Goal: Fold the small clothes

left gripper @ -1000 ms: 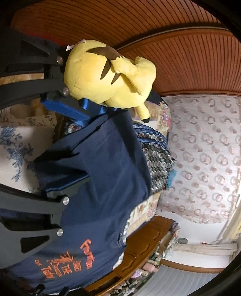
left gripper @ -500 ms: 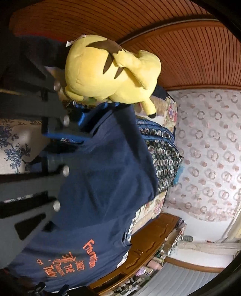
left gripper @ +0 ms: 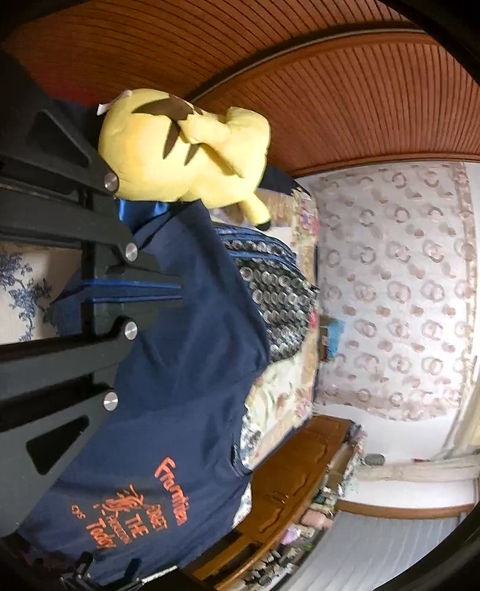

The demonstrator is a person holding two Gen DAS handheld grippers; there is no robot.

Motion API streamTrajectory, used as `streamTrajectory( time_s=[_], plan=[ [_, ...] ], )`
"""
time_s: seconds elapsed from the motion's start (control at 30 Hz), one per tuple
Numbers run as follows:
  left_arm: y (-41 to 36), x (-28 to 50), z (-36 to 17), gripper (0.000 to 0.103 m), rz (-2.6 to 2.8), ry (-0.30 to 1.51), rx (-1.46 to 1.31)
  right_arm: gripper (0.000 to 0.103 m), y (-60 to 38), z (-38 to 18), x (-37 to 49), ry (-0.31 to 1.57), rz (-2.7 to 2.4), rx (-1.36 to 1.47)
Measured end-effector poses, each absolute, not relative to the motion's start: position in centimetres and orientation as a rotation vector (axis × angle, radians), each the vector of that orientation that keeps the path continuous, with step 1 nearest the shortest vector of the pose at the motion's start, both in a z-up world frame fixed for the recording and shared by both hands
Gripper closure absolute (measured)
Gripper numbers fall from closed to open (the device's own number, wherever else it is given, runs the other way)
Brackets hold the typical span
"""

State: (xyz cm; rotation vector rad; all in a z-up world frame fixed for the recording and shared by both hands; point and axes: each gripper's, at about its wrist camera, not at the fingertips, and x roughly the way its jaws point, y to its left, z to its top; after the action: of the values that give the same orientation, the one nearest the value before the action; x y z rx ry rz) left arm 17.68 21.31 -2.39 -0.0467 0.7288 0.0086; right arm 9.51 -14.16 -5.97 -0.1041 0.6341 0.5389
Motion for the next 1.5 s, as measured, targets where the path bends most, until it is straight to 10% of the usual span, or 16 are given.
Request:
streamTrajectory(
  time_s=[0.1,0.23,0.5,0.63,0.73,1.37,1.5],
  plan=[
    [21.8,18.2,-3.6,0.070,0.041,0.769,-0.045,0.000,-14.2,-6.0,9.6,0.640,0.541,-0.099],
    [22.5,18.8,-6.1,0.063,-0.012,0.861,-0.108,0.000,-14.2,-6.0,9.6,0.641,0.543,-0.097],
    [22.1,19.2,-8.0,0.063,-0.044,0.890,-0.161,0.000,-14.0,-6.1,9.6,0.643,0.545,-0.096],
    [22.1,19.0,-7.7,0.100,-0.113,0.887,-0.186,0.000,-14.0,-6.2,9.7,0.646,0.547,-0.092],
    [21.5,18.5,-6.8,0.103,-0.101,0.861,-0.146,0.000,-14.0,-6.2,9.7,0.645,0.547,-0.092],
    [6.1,19.6,3.1,0.102,-0.340,0.688,0.074,0.000,-13.8,-6.4,9.6,0.651,0.548,-0.075],
    [3.6,19.6,3.0,0.079,-0.396,0.695,0.105,0.000,-14.2,-6.4,9.8,0.655,0.550,-0.063]
  ],
)
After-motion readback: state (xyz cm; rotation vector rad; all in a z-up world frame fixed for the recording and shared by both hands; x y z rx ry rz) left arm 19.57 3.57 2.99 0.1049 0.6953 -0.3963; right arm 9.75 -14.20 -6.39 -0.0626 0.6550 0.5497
